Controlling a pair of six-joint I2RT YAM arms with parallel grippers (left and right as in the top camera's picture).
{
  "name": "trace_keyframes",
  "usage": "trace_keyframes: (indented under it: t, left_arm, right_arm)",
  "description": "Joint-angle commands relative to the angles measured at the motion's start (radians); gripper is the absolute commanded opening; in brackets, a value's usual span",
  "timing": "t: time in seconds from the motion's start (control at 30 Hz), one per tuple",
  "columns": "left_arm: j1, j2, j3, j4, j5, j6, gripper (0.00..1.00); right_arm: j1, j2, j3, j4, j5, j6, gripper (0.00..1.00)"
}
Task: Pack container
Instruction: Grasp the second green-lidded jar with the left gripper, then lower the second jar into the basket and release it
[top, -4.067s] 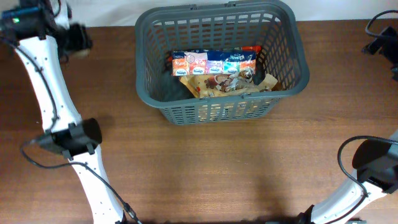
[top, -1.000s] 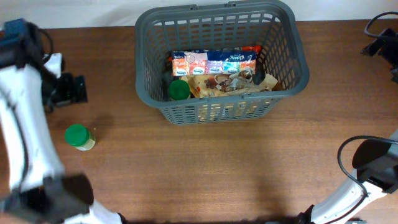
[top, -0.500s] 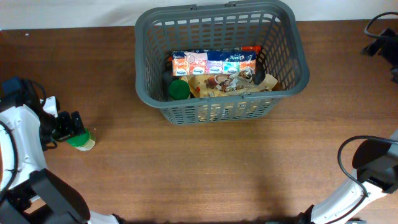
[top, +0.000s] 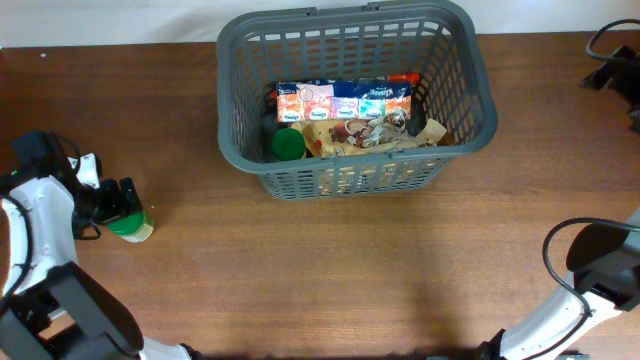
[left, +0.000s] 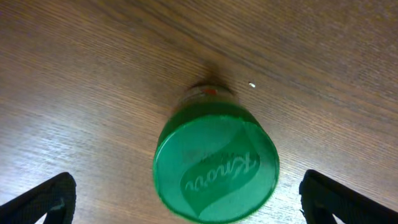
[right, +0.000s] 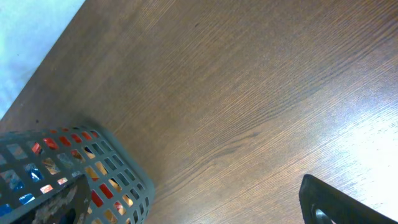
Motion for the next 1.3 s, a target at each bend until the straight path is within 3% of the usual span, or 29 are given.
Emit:
trace_keyframes:
  t: [0.0, 0.47, 0.67, 0.87, 1.0, 1.1, 1.17, 1.27]
  left_arm:
    - [-0.004, 0.073, -0.006, 0.006, 0.016, -0.040, 0.96]
    - [-0.012, 0.214, -0.006, 0.029, 0.015, -0.062, 0.89]
    - [-0.032, 0.214, -0.006, 0.029, 0.000, -0.062, 0.71]
    - [-0.034, 0.214, -0.006, 0.027, 0.000, -0.062, 0.68]
    - [-0.034, 0.214, -0.006, 0.023, 0.001, -0.062, 0.44]
    - [-0.034, 0.214, -0.004, 0.011, 0.001, -0.062, 0.14]
    - [-0.034, 0.213, 0.010, -0.021, 0.002, -0.062, 0.02]
    - [-0.034, 0.212, 0.079, -0.101, 0.002, -0.062, 0.02]
  right_arm:
    - [0.004, 0.005, -0.003, 0.002, -0.005, 0.002, 0.99]
    - [0.004, 0.005, -0.003, -0.005, -0.005, 0.002, 0.99]
    - [0.004, 0.005, -0.003, -0.005, -0.005, 0.002, 0.99]
    - [0.004, 0.005, -0.003, -0.005, -0.005, 0.002, 0.99]
    - [0.004, 0.005, -0.003, -0.005, -0.005, 0.002, 0.99]
    - [0.004, 0.005, -0.003, -0.005, -0.005, 0.002, 0.99]
    - [0.004, 0.005, -0.003, -0.005, -0.005, 0.002, 0.99]
    - [0.004, 0.005, -0.003, -0.005, -0.005, 0.002, 0.99]
